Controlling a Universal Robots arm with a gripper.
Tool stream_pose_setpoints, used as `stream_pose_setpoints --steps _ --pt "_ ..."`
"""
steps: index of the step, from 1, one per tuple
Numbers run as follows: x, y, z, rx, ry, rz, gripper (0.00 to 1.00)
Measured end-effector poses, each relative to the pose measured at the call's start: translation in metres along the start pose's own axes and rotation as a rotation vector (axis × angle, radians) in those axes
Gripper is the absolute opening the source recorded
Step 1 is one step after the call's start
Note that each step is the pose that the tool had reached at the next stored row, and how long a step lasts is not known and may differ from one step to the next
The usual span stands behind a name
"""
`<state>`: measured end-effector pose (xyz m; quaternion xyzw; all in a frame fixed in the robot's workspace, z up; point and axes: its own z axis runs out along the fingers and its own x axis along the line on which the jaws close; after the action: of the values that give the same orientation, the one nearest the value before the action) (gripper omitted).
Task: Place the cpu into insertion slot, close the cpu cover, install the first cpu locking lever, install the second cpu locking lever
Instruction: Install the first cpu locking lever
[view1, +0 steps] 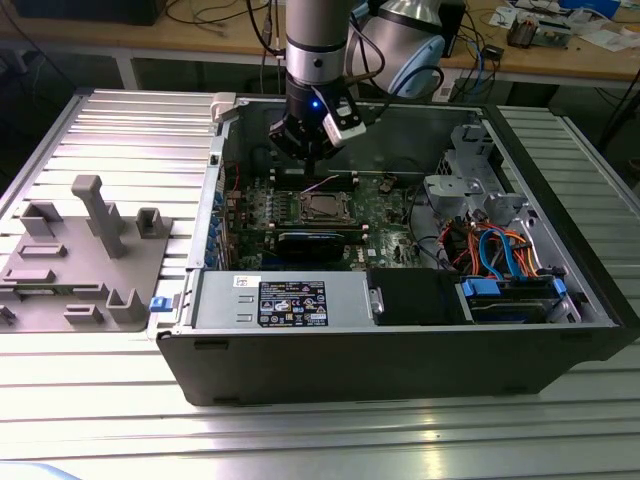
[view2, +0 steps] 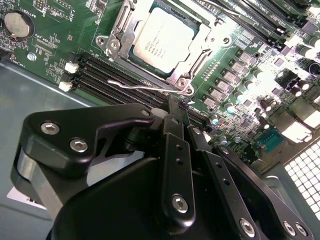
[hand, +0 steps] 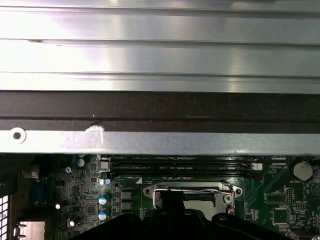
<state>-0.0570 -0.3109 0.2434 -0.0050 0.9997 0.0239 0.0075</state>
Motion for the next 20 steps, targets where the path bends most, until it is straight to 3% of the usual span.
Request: stream_pose_setpoints --steps 8,13,20 --pt "-0.0034 0.0016 0.0025 0.0006 -0.0013 0.027 0.11" --pt "-0.0034 0.0014 0.0071 -0.0124 -0.0013 0.027 0.11" --pt "-0.0105 0.0033 0.0117 -0.0122 -0.0019 0.038 0.11"
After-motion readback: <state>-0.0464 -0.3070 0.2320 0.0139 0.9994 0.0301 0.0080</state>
